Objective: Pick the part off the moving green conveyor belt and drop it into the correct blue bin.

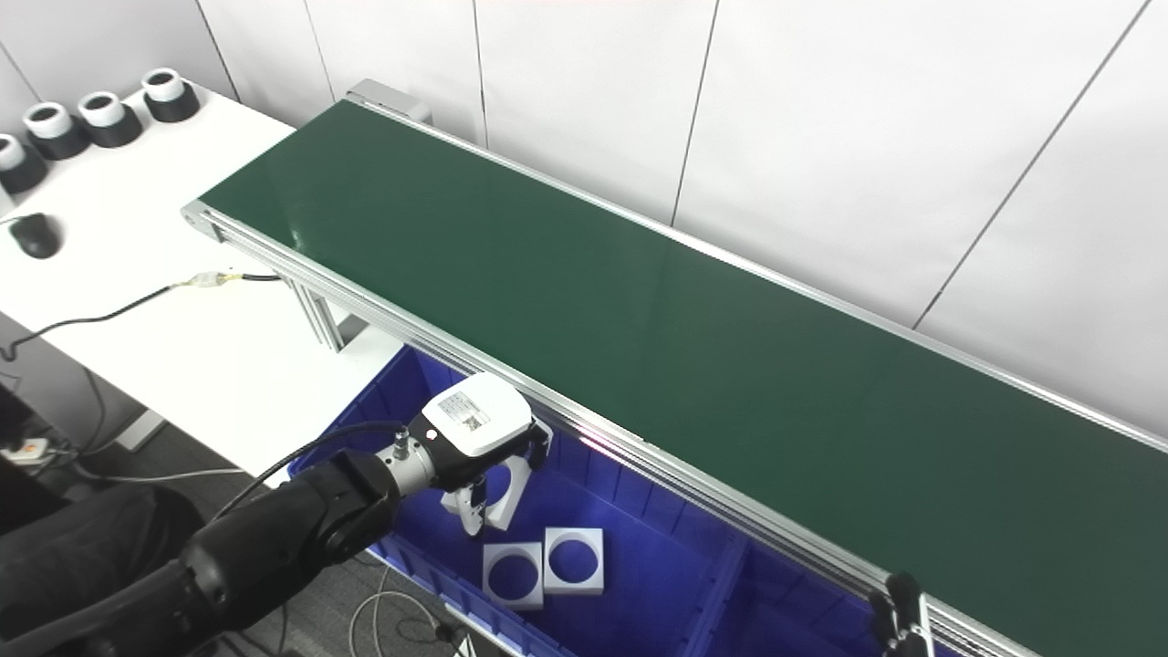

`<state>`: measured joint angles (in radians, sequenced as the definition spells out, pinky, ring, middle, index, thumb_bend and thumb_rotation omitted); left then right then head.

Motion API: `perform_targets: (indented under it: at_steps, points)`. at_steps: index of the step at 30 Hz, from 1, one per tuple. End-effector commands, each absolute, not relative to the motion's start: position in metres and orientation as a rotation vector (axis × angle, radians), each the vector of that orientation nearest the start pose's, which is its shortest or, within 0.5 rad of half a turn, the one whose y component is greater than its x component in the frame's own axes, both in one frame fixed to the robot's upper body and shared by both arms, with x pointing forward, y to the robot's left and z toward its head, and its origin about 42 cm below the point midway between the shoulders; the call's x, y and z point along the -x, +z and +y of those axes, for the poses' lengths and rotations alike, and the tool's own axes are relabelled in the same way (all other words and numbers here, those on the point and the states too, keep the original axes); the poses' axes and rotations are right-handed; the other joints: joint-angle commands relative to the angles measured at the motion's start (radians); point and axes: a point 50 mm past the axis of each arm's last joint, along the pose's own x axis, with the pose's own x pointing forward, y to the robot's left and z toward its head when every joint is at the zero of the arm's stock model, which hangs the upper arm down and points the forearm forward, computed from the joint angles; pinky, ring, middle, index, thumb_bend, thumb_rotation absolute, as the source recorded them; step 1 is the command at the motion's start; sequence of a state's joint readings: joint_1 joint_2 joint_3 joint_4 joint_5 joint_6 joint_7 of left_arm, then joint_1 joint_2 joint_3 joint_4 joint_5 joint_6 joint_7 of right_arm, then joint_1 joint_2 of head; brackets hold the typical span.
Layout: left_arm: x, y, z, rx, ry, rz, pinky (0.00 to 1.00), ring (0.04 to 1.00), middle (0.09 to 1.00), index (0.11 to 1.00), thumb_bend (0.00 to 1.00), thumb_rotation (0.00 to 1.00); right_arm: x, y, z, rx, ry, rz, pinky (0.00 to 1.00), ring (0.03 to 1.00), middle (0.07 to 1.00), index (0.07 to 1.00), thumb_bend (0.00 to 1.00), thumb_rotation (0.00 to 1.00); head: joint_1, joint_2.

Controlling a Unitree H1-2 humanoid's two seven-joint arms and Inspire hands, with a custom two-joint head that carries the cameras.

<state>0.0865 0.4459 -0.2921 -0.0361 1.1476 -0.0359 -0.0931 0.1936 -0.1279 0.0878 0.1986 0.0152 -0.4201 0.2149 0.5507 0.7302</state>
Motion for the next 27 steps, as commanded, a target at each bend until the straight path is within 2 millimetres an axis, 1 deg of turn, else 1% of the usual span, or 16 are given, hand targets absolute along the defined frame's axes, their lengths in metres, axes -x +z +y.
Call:
perform_targets:
  at_steps: [1, 2, 5, 13, 17, 19, 20, 22, 23, 25, 26, 27]
  points:
    - [-0.246, 0.092, 0.289, -1.613, -0.418, -0.044, 0.56, 0.620, 0.654, 0.632, 0.95, 0.23, -0.203, 0.037, -0.230, 0.102, 0.278, -0.106, 0.96, 0.963, 0.988, 1.000, 0.86, 0.97, -0.001, 0.000]
    - [-0.245, 0.093, 0.289, -1.615, -0.425, -0.040, 0.59, 0.650, 0.683, 0.661, 0.98, 0.27, -0.202, 0.037, -0.230, 0.103, 0.278, -0.106, 0.96, 0.962, 0.989, 1.000, 0.86, 0.97, -0.001, 0.000]
    - [-0.245, 0.094, 0.289, -1.616, -0.440, -0.037, 0.61, 0.661, 0.696, 0.682, 1.00, 0.31, -0.203, 0.037, -0.230, 0.105, 0.277, -0.104, 0.95, 0.962, 0.989, 1.000, 0.85, 0.98, -0.003, -0.001]
    - [-0.246, 0.094, 0.289, -1.598, -0.442, -0.044, 0.60, 0.654, 0.686, 0.674, 1.00, 0.31, -0.203, 0.036, -0.229, 0.097, 0.278, -0.104, 0.96, 0.965, 0.995, 1.000, 0.86, 0.98, -0.009, -0.001]
    - [-0.244, 0.097, 0.287, -1.531, -0.416, -0.137, 0.56, 0.609, 0.653, 0.644, 1.00, 0.27, -0.202, 0.037, -0.230, 0.095, 0.278, -0.106, 0.97, 0.964, 0.996, 1.000, 0.86, 0.98, -0.031, 0.010]
    - [-0.244, 0.098, 0.287, -1.521, -0.411, -0.156, 0.55, 0.600, 0.647, 0.640, 1.00, 0.27, -0.202, 0.038, -0.230, 0.094, 0.278, -0.107, 0.97, 0.964, 0.996, 1.000, 0.86, 0.98, -0.031, 0.010]
    - [-0.240, 0.104, 0.279, -1.440, -0.411, -0.222, 0.55, 0.599, 0.646, 0.639, 1.00, 0.27, -0.201, 0.038, -0.230, 0.098, 0.277, -0.107, 0.97, 0.964, 0.996, 1.000, 0.86, 0.98, -0.072, 0.026]
    - [-0.230, 0.117, 0.265, -1.301, -0.404, -0.327, 0.52, 0.577, 0.637, 0.637, 1.00, 0.28, -0.199, 0.038, -0.229, 0.103, 0.277, -0.107, 0.95, 0.956, 0.992, 1.000, 0.83, 0.96, -0.123, 0.038]
    - [-0.226, 0.122, 0.260, -1.252, -0.401, -0.361, 0.51, 0.569, 0.634, 0.630, 1.00, 0.27, -0.198, 0.038, -0.229, 0.105, 0.277, -0.107, 0.94, 0.953, 0.990, 1.000, 0.83, 0.96, -0.131, 0.040]
    - [-0.223, 0.125, 0.256, -1.220, -0.401, -0.380, 0.50, 0.566, 0.633, 0.626, 1.00, 0.26, -0.198, 0.038, -0.228, 0.106, 0.277, -0.107, 0.94, 0.952, 0.989, 1.000, 0.83, 0.96, -0.131, 0.040]
    - [-0.215, 0.133, 0.245, -1.143, -0.401, -0.435, 0.49, 0.562, 0.629, 0.609, 0.99, 0.29, -0.197, 0.037, -0.225, 0.108, 0.274, -0.104, 0.93, 0.949, 0.981, 1.000, 0.85, 0.95, -0.249, 0.060]
    - [-0.207, 0.140, 0.233, -1.067, -0.395, -0.488, 0.49, 0.562, 0.628, 0.605, 0.98, 0.30, -0.196, 0.036, -0.222, 0.112, 0.271, -0.102, 0.93, 0.948, 0.980, 1.000, 0.85, 0.95, -0.271, 0.062]
